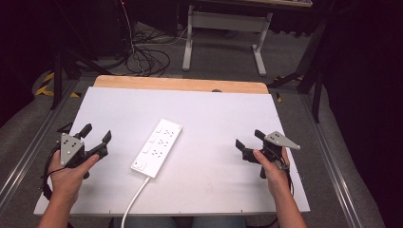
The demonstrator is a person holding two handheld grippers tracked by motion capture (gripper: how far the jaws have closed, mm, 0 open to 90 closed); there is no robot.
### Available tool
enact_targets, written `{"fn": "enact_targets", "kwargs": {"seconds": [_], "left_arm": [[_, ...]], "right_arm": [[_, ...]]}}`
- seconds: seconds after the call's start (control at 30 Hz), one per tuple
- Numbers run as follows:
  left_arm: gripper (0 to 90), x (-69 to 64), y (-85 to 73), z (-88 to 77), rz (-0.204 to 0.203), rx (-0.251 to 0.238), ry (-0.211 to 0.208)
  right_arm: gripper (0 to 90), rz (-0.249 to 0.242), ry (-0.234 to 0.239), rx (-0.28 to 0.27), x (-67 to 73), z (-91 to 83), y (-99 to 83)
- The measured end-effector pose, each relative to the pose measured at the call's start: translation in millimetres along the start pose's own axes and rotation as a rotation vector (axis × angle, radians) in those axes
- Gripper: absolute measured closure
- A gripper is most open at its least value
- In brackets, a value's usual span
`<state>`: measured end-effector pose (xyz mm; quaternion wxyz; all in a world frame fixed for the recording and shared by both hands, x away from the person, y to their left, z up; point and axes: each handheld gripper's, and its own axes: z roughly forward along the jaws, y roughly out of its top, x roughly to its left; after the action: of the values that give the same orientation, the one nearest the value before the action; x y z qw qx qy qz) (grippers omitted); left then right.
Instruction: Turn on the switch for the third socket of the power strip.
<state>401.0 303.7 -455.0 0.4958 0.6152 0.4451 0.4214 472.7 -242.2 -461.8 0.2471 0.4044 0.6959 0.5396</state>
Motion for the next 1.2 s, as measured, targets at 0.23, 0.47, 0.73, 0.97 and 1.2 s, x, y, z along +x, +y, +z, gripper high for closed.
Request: {"fn": "enact_targets", "kwargs": {"seconds": [0.23,0.47,0.73,0.97,1.2], "left_arm": [[50.3,3.1,-0.5,-0.5,0.036,0.025,0.017],[61.2,5.1,0.5,-1.5,0.053,0.029,0.013],[71.2,5.6,0.8,-2.4,0.06,0.007,0.022],[78.4,5.0,1.8,-2.1,0.07,0.01,0.003],[81.3,7.5,5.4,-3.0,-0.002,0.023,-0.029]], "right_arm": [[7.5,0.003,0.004,0.0,0.3,-0.3,0.0],[7.5,0.005,0.006,0.001,0.2,0.0,-0.1],[7.5,0.007,0.008,-0.001,0.3,0.2,0.0],[7.5,0.008,0.007,0.0,0.3,0.3,0.0],[7.2,0.01,0.009,0.001,0.7,0.5,-0.2]]}}
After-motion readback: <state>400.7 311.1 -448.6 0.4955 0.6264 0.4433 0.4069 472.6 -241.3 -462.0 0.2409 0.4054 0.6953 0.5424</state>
